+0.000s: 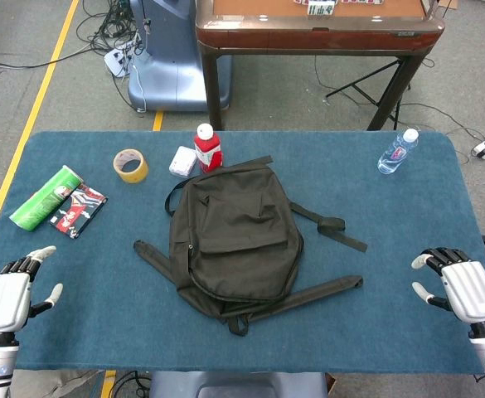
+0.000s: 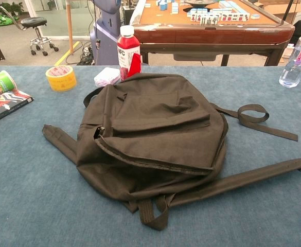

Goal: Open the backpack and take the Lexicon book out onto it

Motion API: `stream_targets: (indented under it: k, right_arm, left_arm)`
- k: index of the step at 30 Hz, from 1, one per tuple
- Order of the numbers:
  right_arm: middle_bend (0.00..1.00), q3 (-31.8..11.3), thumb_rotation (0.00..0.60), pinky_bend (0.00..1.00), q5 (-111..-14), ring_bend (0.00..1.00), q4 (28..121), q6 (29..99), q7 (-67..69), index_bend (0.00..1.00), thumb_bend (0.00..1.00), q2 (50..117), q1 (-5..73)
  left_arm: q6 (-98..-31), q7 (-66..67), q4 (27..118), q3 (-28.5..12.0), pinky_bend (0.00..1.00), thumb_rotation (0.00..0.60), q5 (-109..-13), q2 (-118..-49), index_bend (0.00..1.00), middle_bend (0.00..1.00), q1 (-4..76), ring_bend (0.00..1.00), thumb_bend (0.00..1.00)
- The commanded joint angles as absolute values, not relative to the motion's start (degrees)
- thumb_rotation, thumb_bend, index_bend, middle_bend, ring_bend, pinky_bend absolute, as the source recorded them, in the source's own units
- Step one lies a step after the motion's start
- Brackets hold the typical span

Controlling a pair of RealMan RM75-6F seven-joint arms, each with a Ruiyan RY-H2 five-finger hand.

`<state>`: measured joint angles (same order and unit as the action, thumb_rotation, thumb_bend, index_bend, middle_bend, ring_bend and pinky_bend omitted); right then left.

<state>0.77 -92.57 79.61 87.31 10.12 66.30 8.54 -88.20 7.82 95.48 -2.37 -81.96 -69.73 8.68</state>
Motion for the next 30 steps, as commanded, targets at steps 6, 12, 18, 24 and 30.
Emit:
stream_targets:
  k: [6, 12, 18, 24, 30]
  right_arm:
    - [0.42, 0.16, 0.6, 0.36, -92.68, 0.34, 80.24, 88.06, 9.65, 0.46, 0.19, 65.72, 8.07]
    - [0.42, -1.49, 0.6, 0.36, -92.13, 0.34, 81.68, 89.27, 8.53, 0.46, 0.19, 64.3, 8.03]
    - [0.42, -3.13, 0.6, 0.36, -91.12, 0.34, 82.96, 89.5, 6.92, 0.46, 0.19, 63.42, 8.34]
    - [0.42, -3.81, 0.6, 0.36, -91.0, 0.34, 84.05, 89.0, 6.03, 0.46, 0.19, 63.01, 8.79]
    - [0.42, -3.85, 0.6, 0.36, -91.11, 0.34, 84.42, 88.6, 6.07, 0.46, 0.19, 63.06, 8.83]
  left_arm:
    - [-87.15, 7.0, 94.84, -2.71, 0.3, 0.6, -82.65, -69.65, 0.27, 0.28, 8.81, 0.32, 0.32]
    - [-83.27, 2.65, 94.8, -3.3, 0.3, 0.6, -84.84, -68.05, 0.27, 0.28, 11.45, 0.32, 0.32]
    - [-76.57, -3.12, 94.37, -2.83, 0.29, 0.6, -89.73, -67.57, 0.27, 0.28, 16.65, 0.31, 0.32]
    - [-70.54, -5.58, 92.19, -2.32, 0.29, 0.6, -95.09, -70.46, 0.27, 0.28, 22.76, 0.3, 0.32]
    - [-64.96, -4.13, 89.64, -2.43, 0.29, 0.6, -97.06, -76.05, 0.23, 0.26, 28.2, 0.27, 0.32]
